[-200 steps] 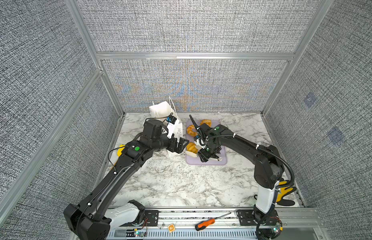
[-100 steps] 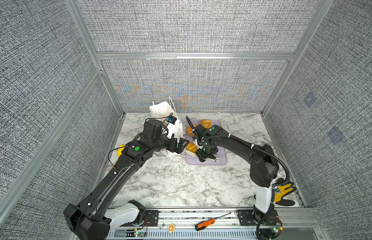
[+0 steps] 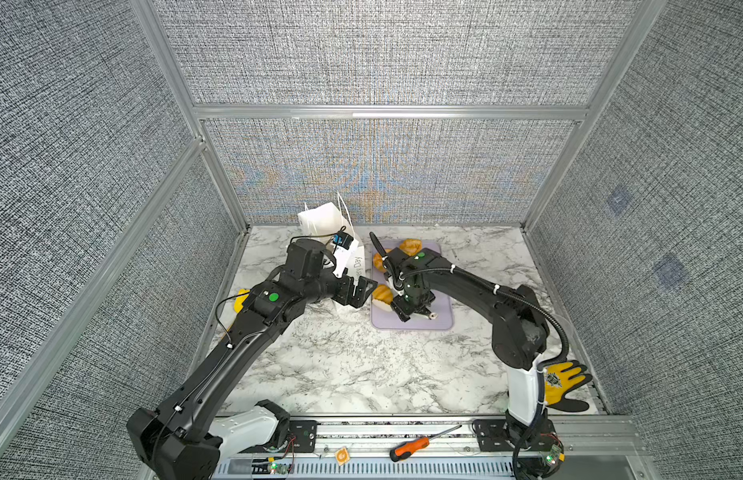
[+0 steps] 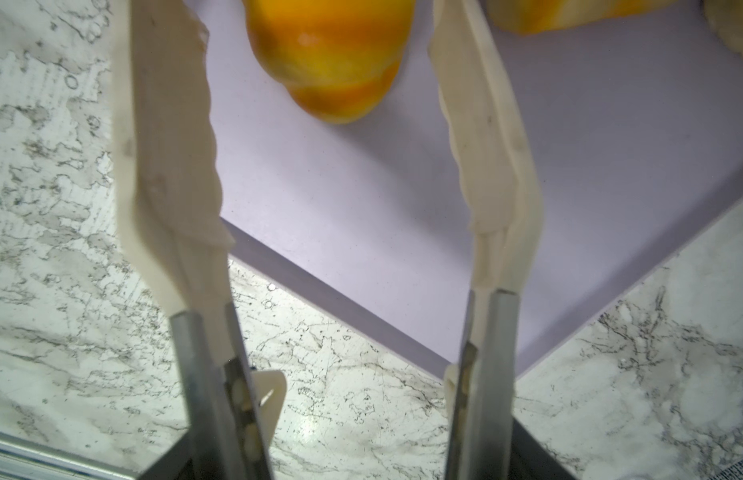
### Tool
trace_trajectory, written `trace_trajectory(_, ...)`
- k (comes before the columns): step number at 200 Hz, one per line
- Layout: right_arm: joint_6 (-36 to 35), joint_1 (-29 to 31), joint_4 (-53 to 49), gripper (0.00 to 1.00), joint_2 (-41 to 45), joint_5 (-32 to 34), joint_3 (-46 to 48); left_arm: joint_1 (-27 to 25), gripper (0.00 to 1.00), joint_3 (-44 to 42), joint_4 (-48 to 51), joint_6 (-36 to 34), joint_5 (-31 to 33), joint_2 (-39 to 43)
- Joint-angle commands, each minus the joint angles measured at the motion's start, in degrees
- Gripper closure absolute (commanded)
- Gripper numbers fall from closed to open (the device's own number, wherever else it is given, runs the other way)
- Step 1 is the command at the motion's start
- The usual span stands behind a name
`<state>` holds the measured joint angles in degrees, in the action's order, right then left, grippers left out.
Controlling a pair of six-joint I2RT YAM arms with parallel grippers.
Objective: Place the fake bread into the paper bag
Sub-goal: 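Lower the tongs and close them on a striped croissant with right gripper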
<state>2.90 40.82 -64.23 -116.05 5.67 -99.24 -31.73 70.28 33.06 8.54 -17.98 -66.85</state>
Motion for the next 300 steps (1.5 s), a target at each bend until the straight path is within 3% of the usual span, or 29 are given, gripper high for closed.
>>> trace_trajectory(1,-1.28,-0.26,-0.9,0.27,-0.82,0.28,-1.02,0.0,0.01,0.47,0.32,-0.5,-0.49,-0.12)
trace_trajectory(207,-3.95,-1.27,0.26,0.27,-5.15,-1.37,-3.15,0.03,0.01,-2.43,1.57,-0.1,2.1,1.02)
trace_trajectory(300,-4.49,-1.53,-0.86,0.4,-2.91,-1.62,-0.38,0.07,0.01,-2.08,1.39,0.07,3.26,1.01)
